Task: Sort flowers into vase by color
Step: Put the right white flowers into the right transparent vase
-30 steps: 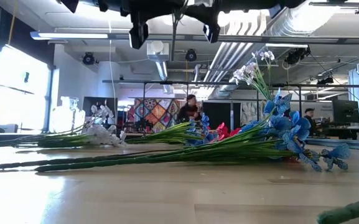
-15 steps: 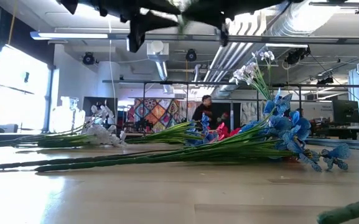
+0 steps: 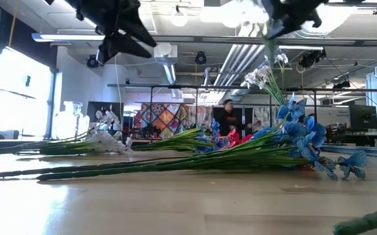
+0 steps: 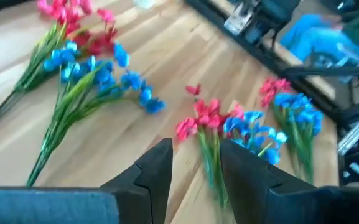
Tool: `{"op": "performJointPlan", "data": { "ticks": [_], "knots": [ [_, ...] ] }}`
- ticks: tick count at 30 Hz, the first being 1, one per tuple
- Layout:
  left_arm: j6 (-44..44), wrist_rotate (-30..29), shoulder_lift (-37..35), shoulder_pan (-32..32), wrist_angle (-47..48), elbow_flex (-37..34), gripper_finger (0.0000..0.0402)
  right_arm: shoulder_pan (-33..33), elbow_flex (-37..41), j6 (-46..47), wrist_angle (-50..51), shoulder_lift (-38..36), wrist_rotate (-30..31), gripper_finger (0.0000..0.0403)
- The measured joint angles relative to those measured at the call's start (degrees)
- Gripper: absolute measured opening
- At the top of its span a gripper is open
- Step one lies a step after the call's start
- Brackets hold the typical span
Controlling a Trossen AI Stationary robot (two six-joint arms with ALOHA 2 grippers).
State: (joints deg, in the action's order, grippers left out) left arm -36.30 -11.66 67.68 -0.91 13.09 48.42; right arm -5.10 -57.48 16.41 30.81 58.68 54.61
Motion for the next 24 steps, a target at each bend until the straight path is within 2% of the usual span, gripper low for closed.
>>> {"op": "performJointPlan", "data": {
  "ticks": [3,11,16,21,24],
  "knots": [
    [1.1,-0.1,-0.7,-0.1,-0.6,0.0,0.0122,-2.4,3.1,-6.2,-2.8,-2.6,2.8,0.0001],
    [1.1,-0.8,-1.2,-1.5,-0.8,0.0,0.0122,-10.1,14.8,-8.8,-15.0,-10.1,2.5,0.0],
    [1.0,-1.0,-1.2,-2.7,-0.3,0.0,0.0122,-13.4,19.3,-12.8,-23.4,-13.5,2.1,0.0],
    [-2.3,-2.6,-1.1,-2.7,2.4,0.0,0.0122,-18.2,22.0,-16.2,-29.5,-13.6,-3.3,0.0],
    [-4.5,-2.6,-0.9,-2.7,4.4,0.0,0.0122,-20.3,23.0,-15.5,-29.8,-13.3,-4.1,0.0]
  ]
}}
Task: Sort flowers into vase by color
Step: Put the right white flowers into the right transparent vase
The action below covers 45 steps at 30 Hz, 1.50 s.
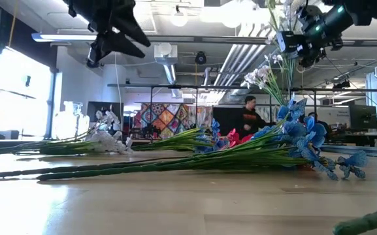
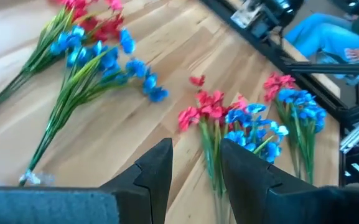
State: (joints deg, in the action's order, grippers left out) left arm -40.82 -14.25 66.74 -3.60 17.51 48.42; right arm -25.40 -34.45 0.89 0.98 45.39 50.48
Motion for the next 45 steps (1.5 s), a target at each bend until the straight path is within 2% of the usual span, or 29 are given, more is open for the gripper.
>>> {"op": "performJointPlan", "data": {
  "ticks": [4,8,13,17,22,27,31,37,45],
  "knots": [
    [-2.4,0.2,0.0,-0.8,1.5,0.0,0.0122,-2.2,0.4,0.2,0.0,0.0,-0.2,0.0],
    [-3.5,-0.4,0.0,-1.6,2.5,0.0,0.0122,-5.0,0.4,1.6,0.8,0.7,-4.2,0.0],
    [-4.2,-1.3,0.0,-1.7,4.2,0.0,0.0122,-9.7,0.4,10.7,5.1,4.3,-8.3,0.0022],
    [-6.7,-1.4,0.0,-1.7,5.8,0.0,0.0122,-12.8,0.4,16.2,7.8,6.2,-15.4,0.0068],
    [-9.7,-1.4,0.0,-1.7,10.4,0.0,0.0122,-15.0,0.0,20.2,9.4,6.2,-22.2,0.0148],
    [-13.8,-1.2,0.0,-1.9,16.9,0.0,0.0122,-16.5,-5.6,23.8,20.5,6.2,-23.1,0.0223],
    [-16.0,-1.0,0.0,-2.8,21.9,0.0,0.0122,-17.9,-10.9,25.8,30.2,6.2,-23.4,0.0259],
    [-16.3,-1.1,0.0,-3.3,26.1,0.0,0.0122,-20.1,-15.3,25.8,37.5,6.2,-24.9,0.0272],
    [-20.0,-0.4,0.0,-4.6,30.8,-0.1,0.0122,-21.1,-21.5,25.8,46.9,6.2,-32.4,0.0273]
  ]
}}
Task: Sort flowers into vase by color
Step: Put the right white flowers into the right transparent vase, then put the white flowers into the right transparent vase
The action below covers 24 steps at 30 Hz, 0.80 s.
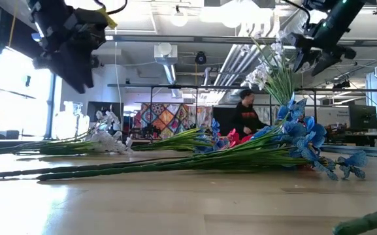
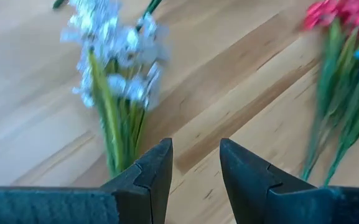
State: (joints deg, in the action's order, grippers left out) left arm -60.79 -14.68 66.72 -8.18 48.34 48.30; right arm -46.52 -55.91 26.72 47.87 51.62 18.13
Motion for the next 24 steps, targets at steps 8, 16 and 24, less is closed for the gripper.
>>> {"op": "performJointPlan", "data": {
  "ticks": [8,16,24],
  "knots": [
    [-3.9,2.2,0.0,-5.5,0.8,-6.4,0.0122,0.0,-9.6,0.3,13.4,0.2,-10.5,0.0273],
    [-6.5,4.0,0.0,-7.4,-6.1,-15.1,0.0122,0.0,-13.8,-0.2,16.1,0.1,-21.9,0.0273],
    [-9.7,4.2,0.0,-7.6,-12.2,-22.1,0.0113,0.0,-13.8,-0.1,16.6,0.1,-25.3,0.0273]
  ]
}}
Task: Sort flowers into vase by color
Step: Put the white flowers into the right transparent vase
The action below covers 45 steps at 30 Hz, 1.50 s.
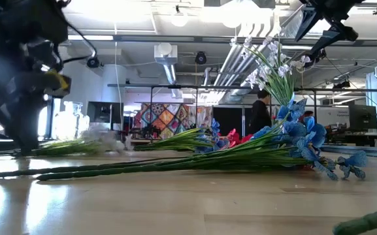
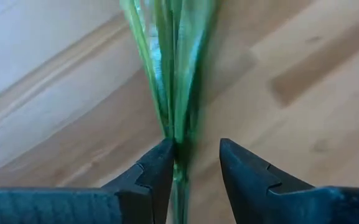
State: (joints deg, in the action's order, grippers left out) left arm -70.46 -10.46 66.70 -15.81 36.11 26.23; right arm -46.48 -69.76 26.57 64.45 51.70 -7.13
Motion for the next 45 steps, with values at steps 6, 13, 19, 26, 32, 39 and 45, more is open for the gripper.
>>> {"op": "performJointPlan", "data": {
  "ticks": [6,13,19,26,32,39,45],
  "knots": [
    [-0.9,0.0,-0.2,0.0,-3.0,-3.0,0.0045,0.0,0.0,0.4,0.0,0.0,-0.9,0.0273],
    [-2.5,0.4,-0.2,0.0,-3.2,-2.8,0.0006,0.0,0.1,0.6,-0.2,0.0,-1.0,0.0273],
    [-0.9,3.1,-3.1,-1.4,-2.7,2.9,0.0001,2.8,0.1,1.5,-1.7,-1.3,-3.9,0.0263],
    [9.3,-2.7,-8.3,-2.8,-5.0,10.0,0.0,8.8,0.1,1.6,-4.7,-4.1,-5.1,0.026],
    [19.9,-11.6,-11.8,-1.7,-16.7,11.7,0.0,16.1,0.2,3.1,-11.1,-4.1,-6.0,0.026],
    [31.8,-11.1,-8.0,5.4,-36.0,11.8,0.0,26.3,3.0,3.0,-25.3,-1.4,1.9,0.026],
    [34.9,-3.6,-0.4,11.0,-53.7,11.7,0.0,34.1,7.3,2.6,-37.3,1.0,4.2,0.026]
  ]
}}
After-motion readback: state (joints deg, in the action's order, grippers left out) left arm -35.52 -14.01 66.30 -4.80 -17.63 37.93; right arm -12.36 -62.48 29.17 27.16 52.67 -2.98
